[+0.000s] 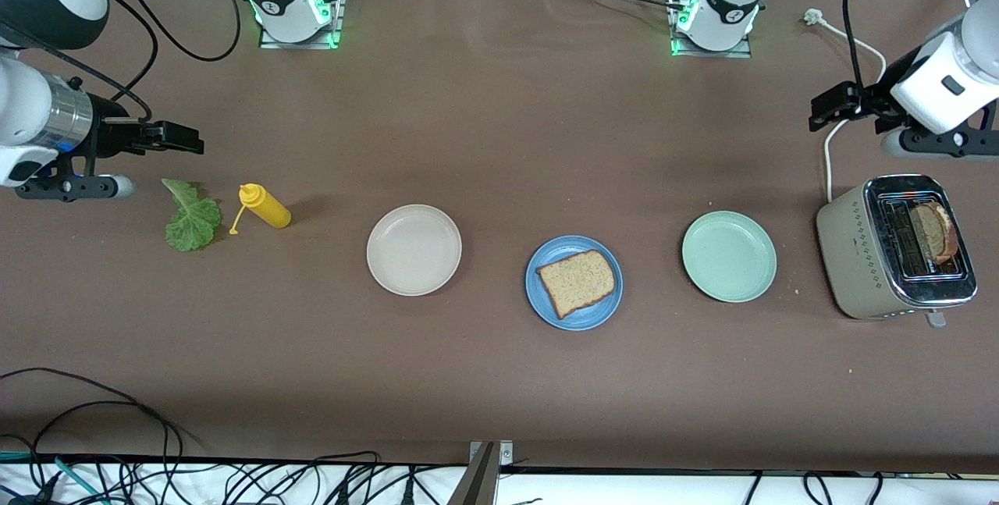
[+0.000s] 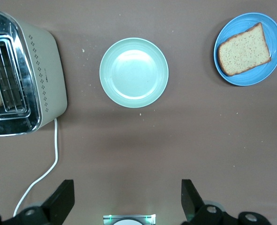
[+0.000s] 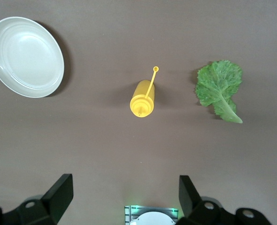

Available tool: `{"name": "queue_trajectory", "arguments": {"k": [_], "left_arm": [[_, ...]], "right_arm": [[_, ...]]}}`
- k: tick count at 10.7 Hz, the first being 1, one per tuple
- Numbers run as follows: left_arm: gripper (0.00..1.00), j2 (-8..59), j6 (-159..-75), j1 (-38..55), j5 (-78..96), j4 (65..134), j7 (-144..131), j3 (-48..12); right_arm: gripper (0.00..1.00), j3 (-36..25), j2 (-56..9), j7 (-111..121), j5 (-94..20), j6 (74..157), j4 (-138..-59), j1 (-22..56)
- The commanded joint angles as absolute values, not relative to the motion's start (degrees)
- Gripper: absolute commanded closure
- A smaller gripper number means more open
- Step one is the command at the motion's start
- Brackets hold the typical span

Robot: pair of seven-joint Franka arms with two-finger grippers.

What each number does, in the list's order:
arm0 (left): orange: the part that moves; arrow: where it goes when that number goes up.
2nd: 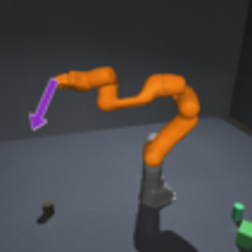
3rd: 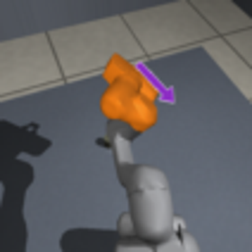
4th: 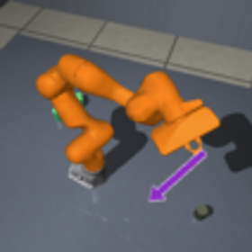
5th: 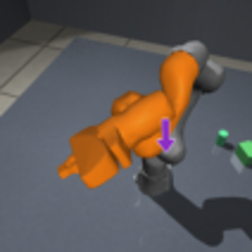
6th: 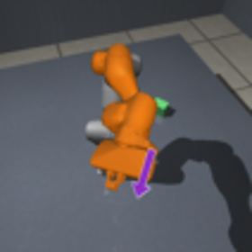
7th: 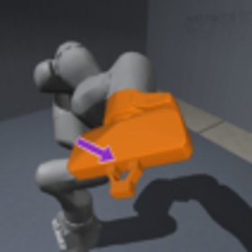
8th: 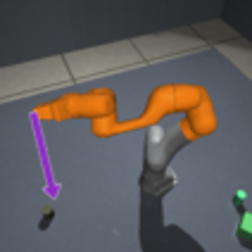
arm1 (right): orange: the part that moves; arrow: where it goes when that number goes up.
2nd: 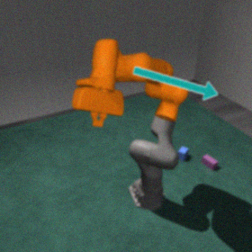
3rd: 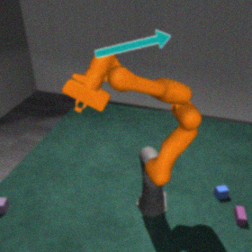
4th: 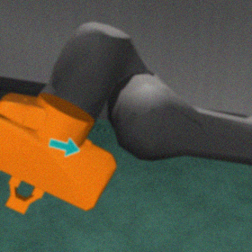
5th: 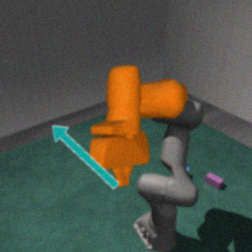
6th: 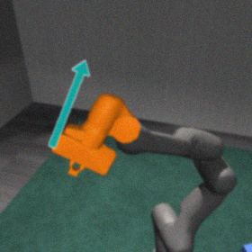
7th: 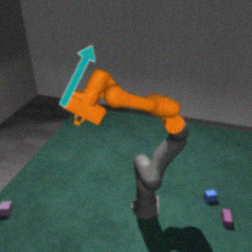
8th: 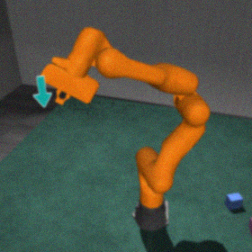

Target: Make sandwich in blue plate with both arms

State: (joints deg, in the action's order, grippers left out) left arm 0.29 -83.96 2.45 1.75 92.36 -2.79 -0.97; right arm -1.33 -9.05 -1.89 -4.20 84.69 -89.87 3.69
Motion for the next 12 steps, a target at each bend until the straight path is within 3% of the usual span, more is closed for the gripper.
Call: {"name": "queue_trajectory", "arguments": {"k": [1, 12], "left_arm": [[0.0, -2.6, -84.5, 1.1, -0.2, 95.3, -3.1, -1.4], [0.0, -3.3, -83.8, -0.8, -2.8, 93.2, -3.2, -0.9]], "right_arm": [[0.0, -1.4, -8.4, -1.4, -5.2, 85.2, -90.6, 3.4], [0.0, -1.4, -8.9, -1.4, -5.2, 85.6, -90.5, 3.3]]}}
